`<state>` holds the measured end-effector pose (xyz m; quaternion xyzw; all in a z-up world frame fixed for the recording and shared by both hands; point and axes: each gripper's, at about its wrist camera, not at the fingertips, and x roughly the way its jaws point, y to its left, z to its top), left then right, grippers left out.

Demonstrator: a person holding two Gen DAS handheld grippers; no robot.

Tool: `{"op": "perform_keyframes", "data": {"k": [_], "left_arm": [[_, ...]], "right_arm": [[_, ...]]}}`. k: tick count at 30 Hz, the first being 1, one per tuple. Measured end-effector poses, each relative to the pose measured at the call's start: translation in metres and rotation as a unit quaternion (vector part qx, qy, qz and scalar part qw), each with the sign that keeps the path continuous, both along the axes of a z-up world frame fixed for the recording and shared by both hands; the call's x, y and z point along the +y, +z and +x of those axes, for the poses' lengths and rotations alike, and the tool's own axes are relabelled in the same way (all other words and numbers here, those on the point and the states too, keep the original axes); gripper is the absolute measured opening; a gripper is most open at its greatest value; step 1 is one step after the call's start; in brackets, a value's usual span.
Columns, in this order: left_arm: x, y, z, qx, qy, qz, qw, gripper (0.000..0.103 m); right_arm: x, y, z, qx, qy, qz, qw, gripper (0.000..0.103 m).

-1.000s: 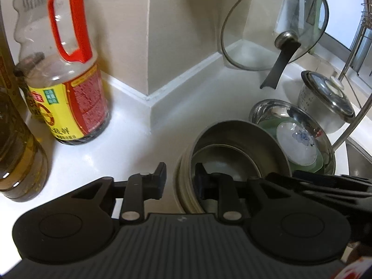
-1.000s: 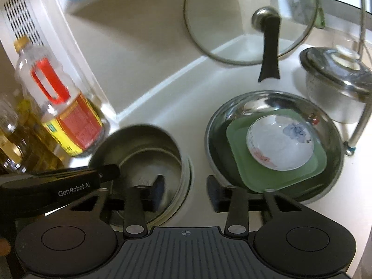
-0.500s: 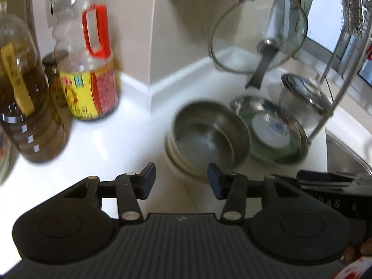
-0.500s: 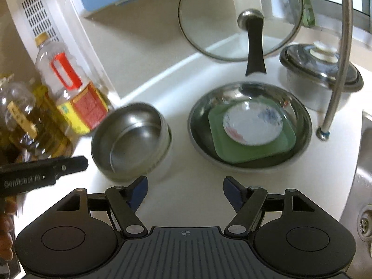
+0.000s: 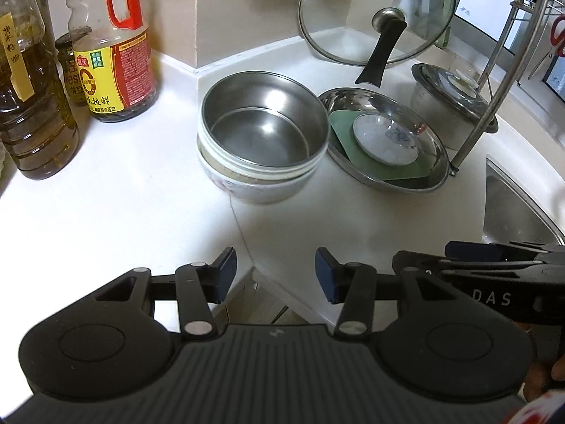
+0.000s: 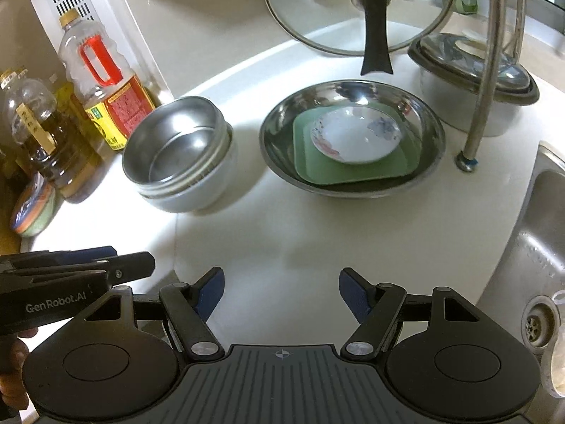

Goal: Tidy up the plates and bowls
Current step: 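Set the bowl stack on the counter and open both grippers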

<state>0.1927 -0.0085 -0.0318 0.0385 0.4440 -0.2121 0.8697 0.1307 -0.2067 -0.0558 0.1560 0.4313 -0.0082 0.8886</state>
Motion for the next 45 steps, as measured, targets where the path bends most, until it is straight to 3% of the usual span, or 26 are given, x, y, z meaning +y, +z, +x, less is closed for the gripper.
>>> {"op": "perform_keyframes", "data": {"k": [26,33,45], "left_arm": [[-0.020,-0.003,-0.035,-0.001,0.066,0.011,0.9978,0.046],[-0.001,0.000,-0.025,-0.003,0.085,0.014,0.9962,0.046],[0.026,0.017,0.013,-0.024,0.077,0.002,0.9968,0.046]], "right_arm": [[-0.027,-0.004,-0.018,-0.010,0.055,0.003,0.998,0.072],[-0.023,-0.004,-0.006,-0.014,0.062,0.021,0.998,0.072],[-0.005,0.007,0.023,-0.033,0.051,0.043,0.997,0.072]]}}
